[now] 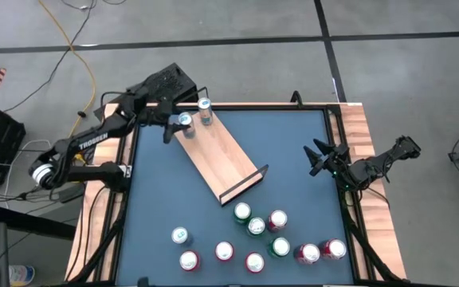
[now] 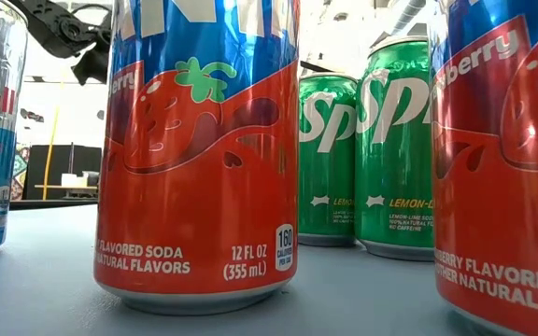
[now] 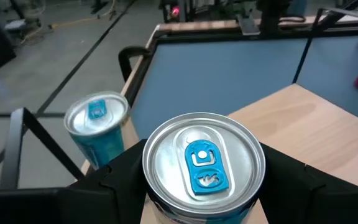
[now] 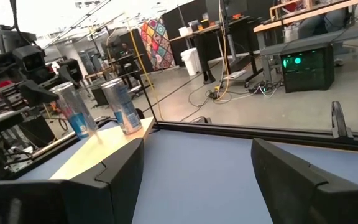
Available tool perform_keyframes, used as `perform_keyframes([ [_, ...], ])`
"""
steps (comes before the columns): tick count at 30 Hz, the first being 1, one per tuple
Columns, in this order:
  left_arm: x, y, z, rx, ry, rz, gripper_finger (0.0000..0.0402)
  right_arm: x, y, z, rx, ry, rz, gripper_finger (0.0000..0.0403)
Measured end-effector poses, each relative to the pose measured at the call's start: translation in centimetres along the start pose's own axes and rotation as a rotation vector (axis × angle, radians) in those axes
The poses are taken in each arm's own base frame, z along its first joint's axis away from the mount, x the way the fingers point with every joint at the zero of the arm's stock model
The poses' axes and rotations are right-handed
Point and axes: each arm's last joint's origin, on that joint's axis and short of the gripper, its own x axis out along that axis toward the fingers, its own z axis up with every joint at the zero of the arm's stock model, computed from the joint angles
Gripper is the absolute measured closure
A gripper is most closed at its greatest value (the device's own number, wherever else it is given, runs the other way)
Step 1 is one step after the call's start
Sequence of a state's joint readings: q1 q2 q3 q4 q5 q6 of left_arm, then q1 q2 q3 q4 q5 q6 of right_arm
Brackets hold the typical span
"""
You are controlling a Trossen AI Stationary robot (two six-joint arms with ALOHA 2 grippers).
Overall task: Place canned beverage on shelf
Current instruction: Put the right blue soda can on the shelf aligned with the other blue soda can
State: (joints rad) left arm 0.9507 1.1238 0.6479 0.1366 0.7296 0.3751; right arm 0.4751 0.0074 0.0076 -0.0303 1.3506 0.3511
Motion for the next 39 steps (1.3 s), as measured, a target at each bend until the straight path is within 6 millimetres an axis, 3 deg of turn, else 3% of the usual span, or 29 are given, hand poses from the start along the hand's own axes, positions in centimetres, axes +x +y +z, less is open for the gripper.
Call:
perform_keyframes([
  [13, 2.2, 1.7, -2.4, 0.008, -0.003, -0.059, 0.0170, 0.0, -0.1, 0.0, -0.001, -0.007, -0.021, 0.0121],
  [22, 2.4, 1.9, -2.4, 0.013, -0.014, -0.057, 0.0167, 0.0, -0.1, 0.0, -0.001, -0.007, -0.021, 0.0121],
  [39, 2.5, 1.8, -2.4, -0.018, 0.009, -0.012, 0.0119, 0.0, -0.1, 0.0, -0.001, -0.007, -0.020, 0.0121],
])
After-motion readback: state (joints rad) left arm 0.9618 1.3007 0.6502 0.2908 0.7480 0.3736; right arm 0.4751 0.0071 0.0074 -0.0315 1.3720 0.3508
